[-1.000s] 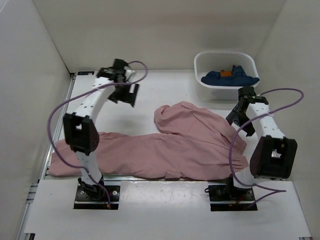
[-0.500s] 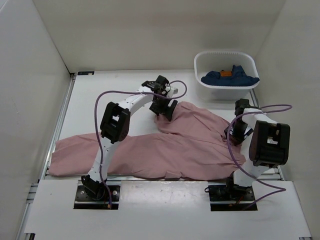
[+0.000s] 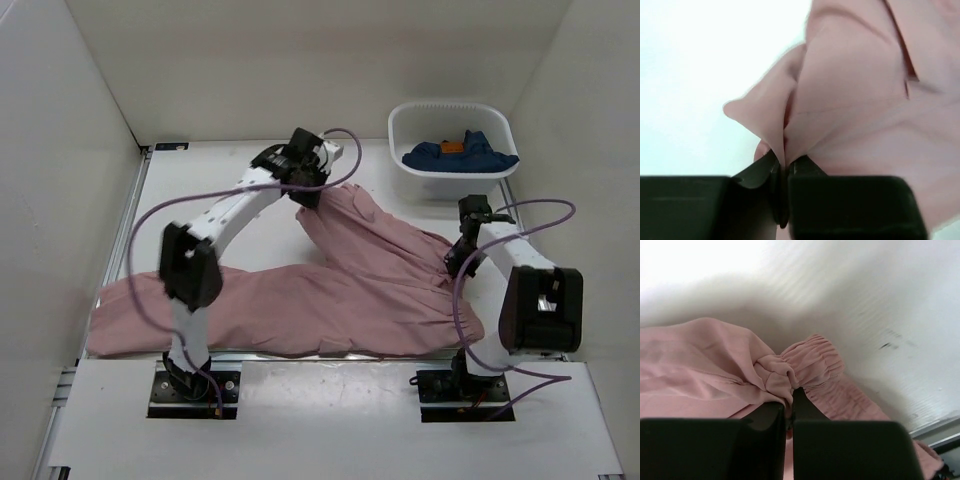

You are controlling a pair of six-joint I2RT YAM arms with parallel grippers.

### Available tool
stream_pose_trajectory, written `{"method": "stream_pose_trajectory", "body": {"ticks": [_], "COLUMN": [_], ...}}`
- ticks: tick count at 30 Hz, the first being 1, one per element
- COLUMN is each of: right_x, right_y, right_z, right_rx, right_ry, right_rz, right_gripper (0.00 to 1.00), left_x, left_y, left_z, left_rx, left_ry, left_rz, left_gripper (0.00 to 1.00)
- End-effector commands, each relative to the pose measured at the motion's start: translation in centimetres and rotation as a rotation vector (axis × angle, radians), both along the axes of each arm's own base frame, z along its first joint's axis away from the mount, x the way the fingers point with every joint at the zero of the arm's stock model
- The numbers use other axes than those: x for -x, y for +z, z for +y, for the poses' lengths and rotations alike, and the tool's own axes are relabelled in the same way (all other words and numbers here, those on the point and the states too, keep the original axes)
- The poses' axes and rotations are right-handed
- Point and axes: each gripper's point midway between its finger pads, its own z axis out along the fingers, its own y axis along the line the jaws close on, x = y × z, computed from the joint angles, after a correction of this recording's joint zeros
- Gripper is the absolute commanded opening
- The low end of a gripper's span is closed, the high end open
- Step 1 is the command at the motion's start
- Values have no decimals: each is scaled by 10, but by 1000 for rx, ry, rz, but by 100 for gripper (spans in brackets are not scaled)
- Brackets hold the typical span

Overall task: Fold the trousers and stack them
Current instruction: Flatten the trousers out

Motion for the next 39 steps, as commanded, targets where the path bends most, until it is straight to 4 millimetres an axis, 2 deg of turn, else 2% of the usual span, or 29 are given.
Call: {"method": "stream_pose_trajectory", "body": {"ticks": [1, 2, 3, 4, 6, 7, 8, 9, 11, 12, 14, 15, 16, 17, 18, 19, 20, 21, 22, 24, 25, 27, 28, 29, 31, 32, 35, 38, 39], "right_x": [20, 23, 29, 38, 47, 52, 56, 59, 61, 64, 62, 62, 61, 64, 61, 62, 65, 61, 60, 54, 52, 36, 31, 19, 7, 0, -8, 3, 9], "right_y": [10, 8, 7, 3, -1, -3, -5, -4, -4, -3, -1, 0, 1, 1, 3, 5, 6, 8, 13, 18, 24, 40, 47, 56, 60, 61, 45, 19, 6], "right_z": [11, 15, 17, 15, 15, 12, 9, 5, 3, 1, 1, -1, -1, -2, -1, -2, -4, -3, -5, -5, -6, -5, -4, -3, -4, 4, 13, 20, 23], "right_rx": [32, 30, 30, 54, 64, 81, 94, 117, 127, 141, 141, 153, 153, 153, 153, 153, 164, 164, 174, 174, 182, 180, 177, 175, 168, 123, 62, 21, 5], "right_ry": [74, 78, 87, 85, 97, 95, 94, 91, 91, 90, 90, 88, 88, 88, 88, 88, 87, 86, 84, 90, 88, 82, 71, 67, 33, 43, 29, 32, 23], "right_rz": [1, 8, 23, 53, 81, 99, 111, 120, 132, 141, 139, 139, 130, 139, 130, 129, 140, 129, 118, 93, 76, 10, -21, -62, -113, -130, -106, -5, 28], "right_gripper": [0, 0, 0, 0, 0, 0, 0, 1, 8, 12, 21, 29, 33, 37, 42, 51, 56, 60, 66, 70, 71, 73, 74, 76, 77, 79, 79, 80, 80], "left_x": [70, 103, 143, 199, 244, 269, 276, 274, 248, 221, 189, 163, 140, 125, 109, 87, 79, 69, 58, 45, 40, 38, 42, 44, 61, 73, 100, 115, 121], "left_y": [48, 41, 19, -22, -48, -56, -59, -53, -31, -5, 23, 34, 61, 71, 74, 81, 84, 68, 65, 41, 10, -17, -41, -50, -59, -67, -71, -71, -77], "left_z": [30, 30, 23, 38, 52, 64, 67, 65, 52, 40, 26, 20, 10, 6, 4, 2, -4, -9, -11, -18, -24, -28, -34, -36, -44, -46, -43, -34, -28], "left_rx": [-49, -44, -66, -114, -170, -204, -218, -204, -139, -69, 1, 46, 104, 135, 155, 189, 202, 183, 166, 138, 98, 75, 53, 51, 69, 61, 58, 46, 23], "left_ry": [-23, -80, -167, -237, -286, -298, -298, -293, -273, -254, -234, -209, -203, -192, -178, -159, -161, -153, -138, -129, -128, -129, -140, -146, -182, -197, -221, -218, -210], "left_rz": [-72, -16, 82, 292, 447, 555, 604, 609, 536, 451, 356, 296, 204, 156, 123, 64, 41, 59, 44, 76, 128, 184, 237, 270, 350, 383, 469, 505, 528], "left_gripper": [19, 37, 41, 46, 63, 66, 69, 74, 76, 80, 83, 85, 87, 87, 93, 93, 96, 96, 98, 98, 98, 98, 98, 98, 98, 96, 93, 72, 50]}}
